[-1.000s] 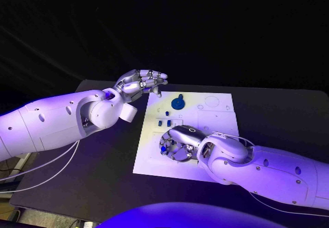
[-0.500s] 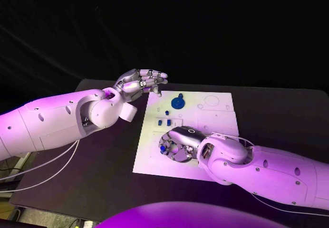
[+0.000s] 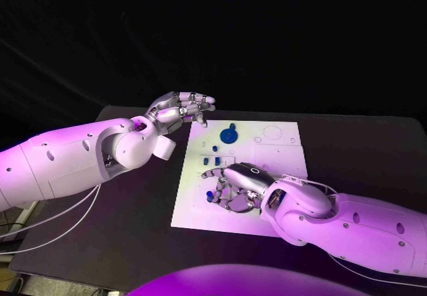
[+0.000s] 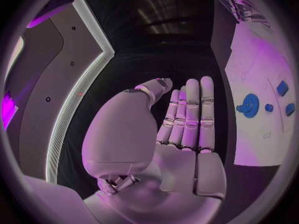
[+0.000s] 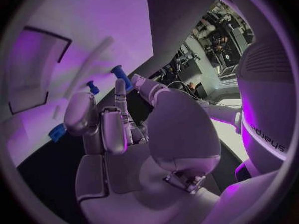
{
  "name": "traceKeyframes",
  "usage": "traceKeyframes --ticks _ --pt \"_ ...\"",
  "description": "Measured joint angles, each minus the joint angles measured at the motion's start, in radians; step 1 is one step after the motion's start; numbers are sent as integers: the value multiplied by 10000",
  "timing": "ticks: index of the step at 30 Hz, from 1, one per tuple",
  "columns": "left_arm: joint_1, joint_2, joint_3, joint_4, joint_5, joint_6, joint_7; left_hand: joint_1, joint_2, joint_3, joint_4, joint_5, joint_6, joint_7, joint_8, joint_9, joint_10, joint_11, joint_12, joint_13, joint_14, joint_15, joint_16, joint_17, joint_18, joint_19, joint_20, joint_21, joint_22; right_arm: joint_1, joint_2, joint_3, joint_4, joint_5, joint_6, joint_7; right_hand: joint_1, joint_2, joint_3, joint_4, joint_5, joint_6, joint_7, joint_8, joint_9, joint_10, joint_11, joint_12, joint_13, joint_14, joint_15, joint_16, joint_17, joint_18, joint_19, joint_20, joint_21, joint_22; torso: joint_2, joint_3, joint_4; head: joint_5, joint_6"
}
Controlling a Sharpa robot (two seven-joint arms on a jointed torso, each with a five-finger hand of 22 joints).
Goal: Assemble the parts on the task board
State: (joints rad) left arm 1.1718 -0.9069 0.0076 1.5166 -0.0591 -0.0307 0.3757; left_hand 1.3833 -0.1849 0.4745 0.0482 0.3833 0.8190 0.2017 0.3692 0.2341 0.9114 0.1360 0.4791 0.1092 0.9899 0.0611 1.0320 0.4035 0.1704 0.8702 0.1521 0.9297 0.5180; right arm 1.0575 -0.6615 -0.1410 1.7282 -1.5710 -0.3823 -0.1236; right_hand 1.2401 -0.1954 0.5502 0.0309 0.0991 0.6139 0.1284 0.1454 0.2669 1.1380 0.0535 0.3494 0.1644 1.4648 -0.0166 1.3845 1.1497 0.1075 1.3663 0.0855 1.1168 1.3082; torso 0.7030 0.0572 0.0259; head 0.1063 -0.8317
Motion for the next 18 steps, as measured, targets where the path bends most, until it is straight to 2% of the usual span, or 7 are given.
traceKeyframes --ticks 4,6,8,10,12,14,18 --pt "0 2 -1 -29 0 1 0 0 0 0 0 0 0 0 0 0 0 -1 0 1 0 0 0 0 0 0 0 0 0 215 -526 38 390 360 -359 208 42 -38 -100 41 4 1467 184 661 445 82 82 241 259 0 0 0 -13 0 15 -15 40 0 -10 -5 -19 -62 58" --pt "0 3 -6 -48 0 3 -1 0 0 0 0 0 0 0 0 1 0 0 0 0 0 0 0 0 -1 0 0 0 0 441 -917 60 544 846 -483 315 125 45 -124 64 99 2154 301 1018 592 186 186 399 414 22 30 0 -98 0 20 -10 28 0 -17 -11 -32 -115 88" --pt "0 2 -12 -67 0 3 -1 0 0 0 0 0 0 0 0 1 0 0 0 0 0 0 0 0 -1 0 0 0 0 680 -1320 79 625 1442 -523 387 134 54 -272 121 172 2542 331 1218 667 245 200 679 646 16 95 2 -98 0 48 66 -17 -1 -29 -21 -49 -163 109" --pt "0 0 -17 -84 1 4 -2 0 0 0 0 0 0 0 0 1 0 0 0 1 0 0 0 0 -1 0 0 0 0 951 -1836 95 665 2211 -500 423 134 54 -522 207 438 2818 244 1498 808 369 101 1281 1134 13 82 107 18 -1 52 62 42 -1 -44 -33 -74 -247 150" --pt "0 -2 -22 -91 1 4 -3 0 0 0 0 0 0 0 0 1 0 -1 0 1 0 0 0 0 0 0 0 0 0 1145 -2269 105 668 2842 -423 421 55 132 -830 360 842 3027 61 1919 1213 310 -70 2519 2235 21 -91 200 160 -20 242 -78 355 -2 -58 -51 -104 -330 188" --pt "0 -7 -25 -94 1 4 -3 0 0 0 0 0 0 0 0 1 0 -1 0 1 0 0 0 0 -1 0 0 0 0 1313 -2737 105 714 3462 -281 379 2 170 -1010 541 969 2967 1 2114 1499 104 -108 3353 3043 37 -107 370 430 -156 398 -106 609 -2 -71 -67 -128 -388 217" --pt "-1 -19 -37 -102 1 4 -4 0 0 0 0 0 0 0 0 1 0 -1 0 1 0 0 0 0 -1 0 0 0 0 1504 -3616 104 920 4225 -5 178 -434 46 -1471 1001 984 2811 -55 2337 2014 419 -158 5780 5793 37 -107 844 1389 -158 571 -100 1051 -2 -100 -100 -177 -520 262"
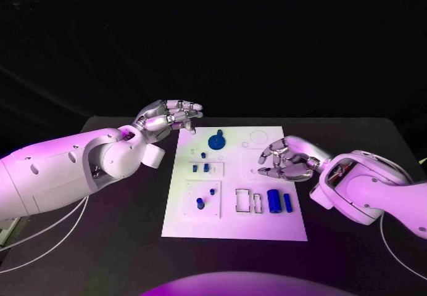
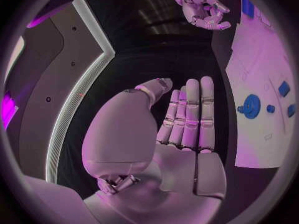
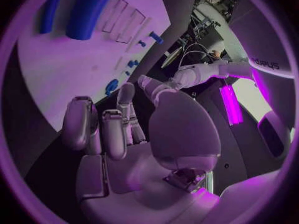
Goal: Assemble the parts on the task board
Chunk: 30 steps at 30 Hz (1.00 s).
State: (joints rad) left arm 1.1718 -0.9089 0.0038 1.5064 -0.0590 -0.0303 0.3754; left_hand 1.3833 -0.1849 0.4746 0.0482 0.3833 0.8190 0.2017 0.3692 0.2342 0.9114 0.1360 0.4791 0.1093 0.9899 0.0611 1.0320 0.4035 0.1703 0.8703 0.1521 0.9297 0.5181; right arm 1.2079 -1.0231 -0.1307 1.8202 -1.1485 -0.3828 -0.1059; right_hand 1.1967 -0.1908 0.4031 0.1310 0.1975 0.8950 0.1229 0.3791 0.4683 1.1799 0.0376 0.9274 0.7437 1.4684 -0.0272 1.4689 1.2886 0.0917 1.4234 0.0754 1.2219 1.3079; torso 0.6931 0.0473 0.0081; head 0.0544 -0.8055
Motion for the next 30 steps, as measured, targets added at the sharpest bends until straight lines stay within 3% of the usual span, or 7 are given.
traceKeyframes --ticks 4,6,8,11,16,30 --pt "0 -6 -1 2 0 0 0 0 0 0 0 0 0 0 0 0 0 0 0 0 0 0 0 0 -1 0 0 0 0 46 -618 -30 333 240 207 -361 -271 -157 -461 461 0 -86 -19 77 285 133 46 968 1232 0 0 124 196 1 36 -36 34 -1 -20 -12 -44 -112 32" --pt "-1 -13 -7 4 0 0 0 0 0 0 0 0 0 0 0 0 0 0 0 0 0 0 0 0 -1 0 0 0 0 50 -889 -53 481 232 304 -620 -271 -157 -619 619 0 -86 -19 79 372 267 21 1265 1625 0 0 149 197 -2 58 -17 117 -1 -26 -12 -60 -152 38" --pt "-1 -14 -8 8 0 0 0 0 0 0 0 0 0 0 0 0 0 0 0 0 0 0 0 0 0 0 0 0 0 40 -1083 -77 600 158 377 -869 -310 -118 -748 748 0 -86 -19 153 453 490 15 1647 2124 0 0 221 198 -154 128 -21 233 -1 -28 -19 -77 -216 40" --pt "-1 -14 -9 9 0 0 0 0 0 0 0 0 0 0 0 0 0 0 0 1 0 0 0 0 0 0 0 0 1 0 -1268 -104 746 -34 475 -1228 -310 -118 -916 916 0 -86 -19 153 545 655 -19 1976 2563 0 1 297 197 -154 168 -61 361 -2 -29 -26 -79 -306 46" --pt "-2 -29 -16 17 0 0 0 0 0 0 0 0 0 0 0 0 0 0 0 1 0 0 0 0 0 0 0 0 0 -229 -1484 -164 1012 -597 681 -1972 -456 -110 -1421 1484 199 -86 -19 193 706 655 -19 2048 2794 -36 -35 298 197 -152 214 -37 383 -2 -29 -42 -72 -453 59" --pt "-2 -55 -19 29 0 -1 -1 0 0 0 0 0 0 0 0 1 1 0 0 1 0 0 0 0 0 0 0 0 1 -700 -1183 -211 1168 -1567 918 -2882 -466 -120 -1529 1592 214 -54 -51 193 749 654 -19 2048 2786 -36 -35 337 196 -152 214 -37 383 -4 -12 -20 -59 -609 40"
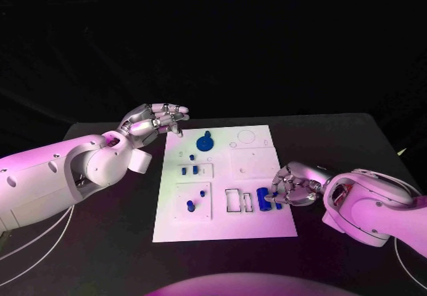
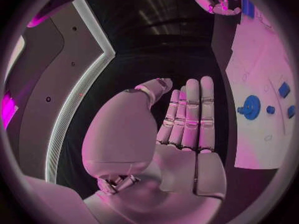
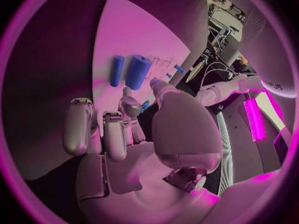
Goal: Assemble the parts on the task board
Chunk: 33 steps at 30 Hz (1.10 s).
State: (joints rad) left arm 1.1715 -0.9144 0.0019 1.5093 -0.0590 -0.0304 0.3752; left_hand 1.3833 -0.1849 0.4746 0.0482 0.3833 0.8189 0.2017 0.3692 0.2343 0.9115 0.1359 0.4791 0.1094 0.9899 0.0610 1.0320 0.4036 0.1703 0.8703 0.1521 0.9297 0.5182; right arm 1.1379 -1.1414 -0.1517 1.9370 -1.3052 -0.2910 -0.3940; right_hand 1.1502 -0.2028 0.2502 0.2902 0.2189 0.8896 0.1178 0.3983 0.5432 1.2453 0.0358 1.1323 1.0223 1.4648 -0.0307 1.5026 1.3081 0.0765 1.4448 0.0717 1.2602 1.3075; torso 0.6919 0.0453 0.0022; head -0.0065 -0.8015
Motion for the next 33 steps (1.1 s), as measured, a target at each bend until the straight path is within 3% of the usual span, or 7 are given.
traceKeyframes --ticks 22,29,33 --pt "0 -29 0 29 0 28 -46 -66 66 0 0 0 0 0 0 0 0 0 0 0 0 0 0 -11 0 0 0 -35 -24 -423 846 0 -448 -809 47 -467 1 0 -59 -4 -1 35 -34 38 31 -1 0 0 65 -1 1 -1 -3 2 -1 0 0 6 5 7 -5 -27 -68" --pt "0 -34 0 45 0 53 -66 -66 66 0 0 0 0 0 -37 1 0 0 0 -9 0 0 0 -11 0 0 0 -35 -24 -527 1132 64 -621 -1013 -14 -582 2 2 -88 -33 -4 78 -33 148 106 -1 0 0 129 0 1 -1 -3 2 -2 0 -38 5 6 3 0 -5 -92" --pt "0 -37 0 51 0 64 -74 -66 66 0 0 0 0 0 -37 1 0 0 0 -9 0 0 0 -10 0 0 0 -35 -23 -557 1234 78 -662 -1058 -102 -612 152 151 -103 -18 127 88 -25 131 129 7 -7 30 243 0 1 -1 -4 1 -2 0 -38 5 5 0 -1 -4 -99"
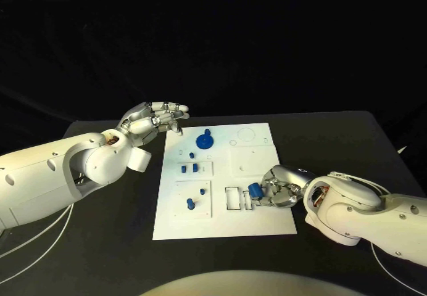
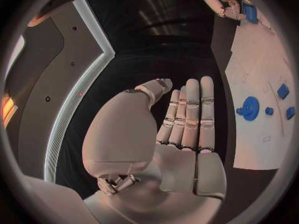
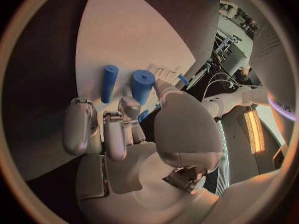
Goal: Assemble the parts on the task board
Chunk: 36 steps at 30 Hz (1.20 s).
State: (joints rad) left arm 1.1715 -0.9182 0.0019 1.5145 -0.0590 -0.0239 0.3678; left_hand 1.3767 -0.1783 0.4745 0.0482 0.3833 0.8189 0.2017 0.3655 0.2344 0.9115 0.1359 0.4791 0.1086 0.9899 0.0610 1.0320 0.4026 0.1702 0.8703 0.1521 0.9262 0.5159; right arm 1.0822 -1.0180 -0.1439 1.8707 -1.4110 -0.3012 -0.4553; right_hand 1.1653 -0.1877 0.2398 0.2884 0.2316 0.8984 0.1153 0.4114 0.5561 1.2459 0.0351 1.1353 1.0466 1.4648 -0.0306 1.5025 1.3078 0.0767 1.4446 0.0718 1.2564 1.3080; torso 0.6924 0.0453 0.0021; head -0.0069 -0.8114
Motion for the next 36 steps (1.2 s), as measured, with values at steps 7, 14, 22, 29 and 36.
traceKeyframes --ticks 7,14,22,29,36 --pt "0 -2 0 6 0 10 -14 0 0 0 0 0 0 0 0 0 0 0 0 0 0 0 0 0 0 0 0 0 -8 -38 43 -6 -1 106 -282 -8 450 309 40 -29 59 106 -134 -49 50 292 -142 322 448 0 -74 0 -1 1 54 -53 28 -1 -1 -12 -6 -14 12" --pt "0 -3 0 5 0 13 -24 0 0 0 0 0 0 0 0 0 0 0 0 1 0 0 0 1 1 0 0 -27 -8 -36 -80 -46 145 523 -728 36 788 49 783 -54 518 181 -102 67 148 656 -298 678 998 1 -216 48 -1 2 145 -145 181 -2 -10 -12 -14 -12 47" --pt "0 20 0 5 0 16 -25 0 -1 0 0 0 0 0 0 0 0 0 0 1 0 0 0 1 0 0 0 -37 -8 292 -236 -56 367 1854 -1083 207 924 -87 1550 -475 1247 138 -133 66 139 766 -296 784 1287 1 -216 48 -1 2 179 -179 187 -3 -8 -12 -7 -13 106" --pt "0 41 0 5 0 17 -25 0 0 0 0 0 0 0 0 0 0 0 0 1 0 0 0 0 0 0 0 -37 -8 454 -241 -47 514 2716 -1244 403 937 -100 1570 -487 1248 134 -133 65 124 836 -298 822 1337 1 -215 48 -2 1 142 -217 187 -4 -4 -2 10 45 143" --pt "0 51 0 1 0 18 -24 40 39 0 0 0 0 0 0 0 0 0 0 1 0 0 -39 -8 1 0 0 -37 -7 490 -22 -49 471 3269 -1161 490 915 -79 1584 -500 1247 149 -116 65 124 835 -298 822 1378 1 -215 47 -3 1 142 -216 173 -5 -2 6 -6 99 125"
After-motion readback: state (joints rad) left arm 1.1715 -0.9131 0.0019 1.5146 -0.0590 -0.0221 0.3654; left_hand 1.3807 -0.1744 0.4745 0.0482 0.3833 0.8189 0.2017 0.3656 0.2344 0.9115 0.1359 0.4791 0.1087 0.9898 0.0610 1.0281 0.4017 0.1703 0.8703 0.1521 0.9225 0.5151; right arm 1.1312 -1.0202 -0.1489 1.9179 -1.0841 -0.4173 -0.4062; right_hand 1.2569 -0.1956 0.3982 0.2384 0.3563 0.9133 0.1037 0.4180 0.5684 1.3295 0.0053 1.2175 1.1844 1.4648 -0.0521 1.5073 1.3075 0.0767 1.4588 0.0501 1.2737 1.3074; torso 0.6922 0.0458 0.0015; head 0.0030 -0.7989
